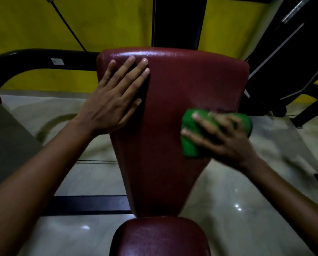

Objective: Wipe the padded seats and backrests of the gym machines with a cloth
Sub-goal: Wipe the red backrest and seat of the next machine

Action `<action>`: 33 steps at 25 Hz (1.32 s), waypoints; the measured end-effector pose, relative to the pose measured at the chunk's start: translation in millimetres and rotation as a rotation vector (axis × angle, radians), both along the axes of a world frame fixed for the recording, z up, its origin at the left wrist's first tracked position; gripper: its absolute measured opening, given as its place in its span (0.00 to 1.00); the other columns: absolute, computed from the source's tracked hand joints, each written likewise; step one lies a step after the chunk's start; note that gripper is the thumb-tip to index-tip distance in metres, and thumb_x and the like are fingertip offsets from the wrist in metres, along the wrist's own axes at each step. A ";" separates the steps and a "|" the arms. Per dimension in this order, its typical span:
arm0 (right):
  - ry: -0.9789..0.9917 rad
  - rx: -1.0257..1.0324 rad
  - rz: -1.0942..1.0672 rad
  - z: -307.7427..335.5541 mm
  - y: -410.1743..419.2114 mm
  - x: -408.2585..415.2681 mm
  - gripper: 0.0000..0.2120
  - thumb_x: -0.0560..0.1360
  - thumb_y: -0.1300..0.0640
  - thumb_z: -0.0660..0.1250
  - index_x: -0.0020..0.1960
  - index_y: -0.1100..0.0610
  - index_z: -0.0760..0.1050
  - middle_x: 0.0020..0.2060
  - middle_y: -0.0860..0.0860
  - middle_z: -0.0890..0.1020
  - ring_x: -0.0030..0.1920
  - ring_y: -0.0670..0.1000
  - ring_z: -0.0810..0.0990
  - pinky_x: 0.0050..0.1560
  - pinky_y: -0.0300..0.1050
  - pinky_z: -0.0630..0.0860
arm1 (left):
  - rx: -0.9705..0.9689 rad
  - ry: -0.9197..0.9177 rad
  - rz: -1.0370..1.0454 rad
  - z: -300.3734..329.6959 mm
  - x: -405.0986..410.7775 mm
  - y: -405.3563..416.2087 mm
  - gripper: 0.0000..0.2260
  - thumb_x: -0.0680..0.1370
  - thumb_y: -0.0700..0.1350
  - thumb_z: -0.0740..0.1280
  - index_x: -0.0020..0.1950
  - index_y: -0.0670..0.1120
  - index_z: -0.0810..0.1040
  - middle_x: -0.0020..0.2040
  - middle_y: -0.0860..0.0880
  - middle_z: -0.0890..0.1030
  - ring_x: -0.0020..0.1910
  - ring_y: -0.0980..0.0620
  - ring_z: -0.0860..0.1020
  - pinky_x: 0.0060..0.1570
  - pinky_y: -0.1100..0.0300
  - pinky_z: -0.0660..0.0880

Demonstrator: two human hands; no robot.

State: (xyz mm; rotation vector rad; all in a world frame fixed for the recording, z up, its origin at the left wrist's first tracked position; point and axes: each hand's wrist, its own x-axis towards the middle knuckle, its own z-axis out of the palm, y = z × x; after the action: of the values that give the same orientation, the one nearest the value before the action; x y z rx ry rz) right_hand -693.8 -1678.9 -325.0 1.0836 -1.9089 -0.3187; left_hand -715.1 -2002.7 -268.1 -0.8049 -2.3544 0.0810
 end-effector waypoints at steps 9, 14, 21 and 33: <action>0.077 0.163 -0.123 -63.0 13.6 26.5 0.22 0.77 0.54 0.63 0.71 0.46 0.66 0.70 0.51 0.66 0.64 0.58 0.70 0.57 0.54 0.68 | -0.031 0.009 -0.008 -1.9 4.2 3.8 0.25 0.82 0.48 0.53 0.77 0.39 0.55 0.77 0.42 0.55 0.77 0.42 0.52 0.74 0.43 0.48; 0.005 0.166 -0.017 -45.2 16.6 25.0 0.21 0.79 0.58 0.59 0.71 0.47 0.66 0.71 0.51 0.66 0.61 0.58 0.71 0.54 0.54 0.69 | -0.021 0.024 -0.005 -20.3 12.4 11.1 0.24 0.83 0.47 0.53 0.77 0.39 0.55 0.77 0.41 0.56 0.76 0.41 0.53 0.74 0.43 0.48; 0.012 -0.322 -0.217 -61.8 -22.4 22.8 0.24 0.77 0.55 0.65 0.71 0.45 0.67 0.69 0.52 0.66 0.62 0.57 0.69 0.55 0.53 0.67 | 0.132 0.037 0.057 -50.0 29.8 28.9 0.23 0.83 0.44 0.55 0.76 0.38 0.58 0.76 0.38 0.58 0.75 0.38 0.55 0.73 0.43 0.49; 0.004 -0.449 -0.259 -61.8 -34.0 27.4 0.24 0.78 0.53 0.65 0.72 0.45 0.65 0.70 0.53 0.62 0.62 0.58 0.68 0.57 0.53 0.66 | 0.314 -0.218 0.094 -130.2 102.8 32.7 0.28 0.75 0.39 0.60 0.76 0.38 0.59 0.77 0.40 0.56 0.77 0.42 0.51 0.74 0.43 0.52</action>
State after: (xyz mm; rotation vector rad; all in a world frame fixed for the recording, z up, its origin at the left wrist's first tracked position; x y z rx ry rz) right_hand -666.4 -1712.9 -386.8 0.5407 -1.9926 -0.0268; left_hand -612.3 -1970.0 -398.3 -0.5729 -2.5210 -0.3454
